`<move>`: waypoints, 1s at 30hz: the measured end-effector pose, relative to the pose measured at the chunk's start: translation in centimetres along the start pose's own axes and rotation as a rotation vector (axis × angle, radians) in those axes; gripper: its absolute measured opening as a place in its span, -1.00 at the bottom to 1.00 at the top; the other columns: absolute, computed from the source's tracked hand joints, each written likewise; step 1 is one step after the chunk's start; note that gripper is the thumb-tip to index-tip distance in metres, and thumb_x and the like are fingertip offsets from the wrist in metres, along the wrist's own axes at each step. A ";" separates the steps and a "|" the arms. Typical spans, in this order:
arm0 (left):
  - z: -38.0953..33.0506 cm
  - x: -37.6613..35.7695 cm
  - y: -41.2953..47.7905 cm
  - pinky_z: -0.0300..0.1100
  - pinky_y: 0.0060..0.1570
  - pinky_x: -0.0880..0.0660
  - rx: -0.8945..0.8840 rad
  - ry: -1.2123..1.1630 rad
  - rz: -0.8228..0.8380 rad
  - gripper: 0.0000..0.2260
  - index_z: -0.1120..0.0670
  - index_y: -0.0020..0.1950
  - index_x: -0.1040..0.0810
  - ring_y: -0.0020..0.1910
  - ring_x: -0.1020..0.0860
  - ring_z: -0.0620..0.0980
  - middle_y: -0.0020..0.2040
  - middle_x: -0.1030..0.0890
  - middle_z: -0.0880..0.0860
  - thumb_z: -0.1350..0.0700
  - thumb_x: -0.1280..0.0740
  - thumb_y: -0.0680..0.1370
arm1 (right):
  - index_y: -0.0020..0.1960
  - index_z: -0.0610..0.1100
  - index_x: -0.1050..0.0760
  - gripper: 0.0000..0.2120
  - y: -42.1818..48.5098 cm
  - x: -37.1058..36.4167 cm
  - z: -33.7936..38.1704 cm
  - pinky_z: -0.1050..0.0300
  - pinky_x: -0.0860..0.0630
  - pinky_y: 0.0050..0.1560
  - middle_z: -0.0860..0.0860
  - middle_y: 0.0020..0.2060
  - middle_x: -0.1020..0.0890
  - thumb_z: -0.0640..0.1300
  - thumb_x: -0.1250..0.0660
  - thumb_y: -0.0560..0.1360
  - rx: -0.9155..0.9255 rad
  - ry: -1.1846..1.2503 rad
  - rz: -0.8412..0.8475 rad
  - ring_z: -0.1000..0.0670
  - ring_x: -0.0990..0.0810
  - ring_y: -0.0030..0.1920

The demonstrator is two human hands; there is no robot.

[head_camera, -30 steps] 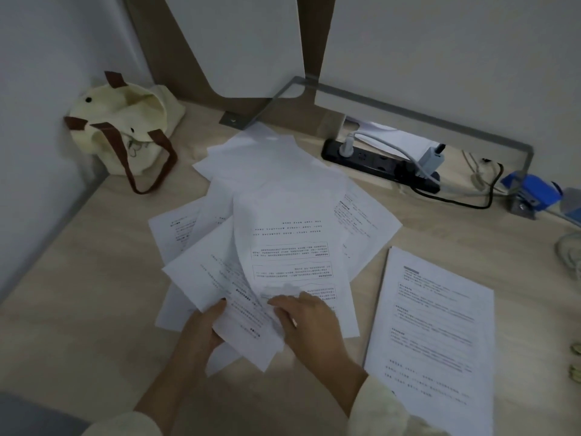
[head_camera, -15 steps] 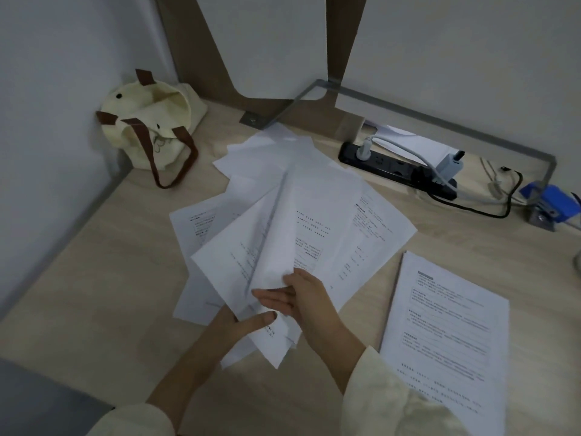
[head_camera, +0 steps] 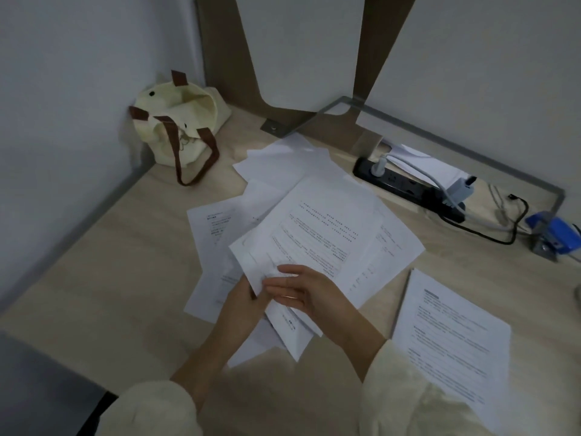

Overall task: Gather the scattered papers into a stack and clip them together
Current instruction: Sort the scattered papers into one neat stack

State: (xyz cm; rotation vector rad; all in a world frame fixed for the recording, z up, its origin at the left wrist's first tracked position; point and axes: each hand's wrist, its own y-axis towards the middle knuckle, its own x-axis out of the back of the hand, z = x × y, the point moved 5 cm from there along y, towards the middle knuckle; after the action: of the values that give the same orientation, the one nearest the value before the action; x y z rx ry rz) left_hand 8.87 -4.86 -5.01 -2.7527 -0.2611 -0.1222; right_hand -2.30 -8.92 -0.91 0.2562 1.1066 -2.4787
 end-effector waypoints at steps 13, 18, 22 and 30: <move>1.1 -1.2 3.0 -0.10 0.04 -0.46 0.317 -0.233 -0.289 -0.74 0.17 0.20 -0.52 0.07 -0.53 0.10 0.05 -0.58 0.10 0.24 -0.30 0.51 | 0.00 -0.07 -0.44 -0.85 -1.0 7.4 -3.2 0.37 -0.47 -0.17 -0.09 0.00 -0.57 -0.29 -0.21 0.51 0.086 -0.641 -0.333 -0.04 -0.55 -0.05; -3.4 2.8 3.2 -0.19 -0.10 -0.45 0.114 0.076 -0.069 -0.86 0.07 0.06 -0.57 -0.04 -0.57 0.05 -0.10 -0.60 0.02 0.17 -0.34 0.51 | 0.43 -0.07 -0.18 -0.39 -2.9 6.1 3.7 0.24 -0.18 0.31 0.01 0.34 -0.31 -0.14 -0.35 0.45 0.582 -1.101 -0.530 0.03 -0.29 0.33; -7.8 6.0 2.4 -0.18 -0.13 -0.51 -0.007 0.229 0.095 -0.91 -0.12 -0.14 -0.56 -0.09 -0.60 -0.09 -0.11 -0.63 -0.09 0.09 -0.37 0.48 | 0.48 0.00 -0.06 -0.26 -2.3 2.9 8.2 0.09 0.09 0.47 -0.05 0.50 -0.09 -0.03 -0.38 0.43 0.733 -1.389 -0.481 -0.04 0.00 0.50; -12.9 11.8 0.7 -0.48 -0.36 -0.43 -0.197 0.195 -0.199 -0.88 -0.18 -0.11 -0.51 -0.30 -0.58 -0.31 -0.26 -0.60 -0.25 0.06 -0.36 0.48 | 0.01 -0.09 -0.48 -0.85 -1.7 2.4 11.6 0.10 -0.48 -0.01 0.03 -0.08 -0.63 -0.03 -0.24 0.53 0.639 -0.873 -0.325 -0.03 -0.60 -0.02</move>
State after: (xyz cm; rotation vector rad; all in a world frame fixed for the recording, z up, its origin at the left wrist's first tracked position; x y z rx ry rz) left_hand 19.89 -8.32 8.12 -2.8744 -0.4928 -0.4902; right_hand -5.16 -17.27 7.22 -0.8193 -0.0141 -2.6701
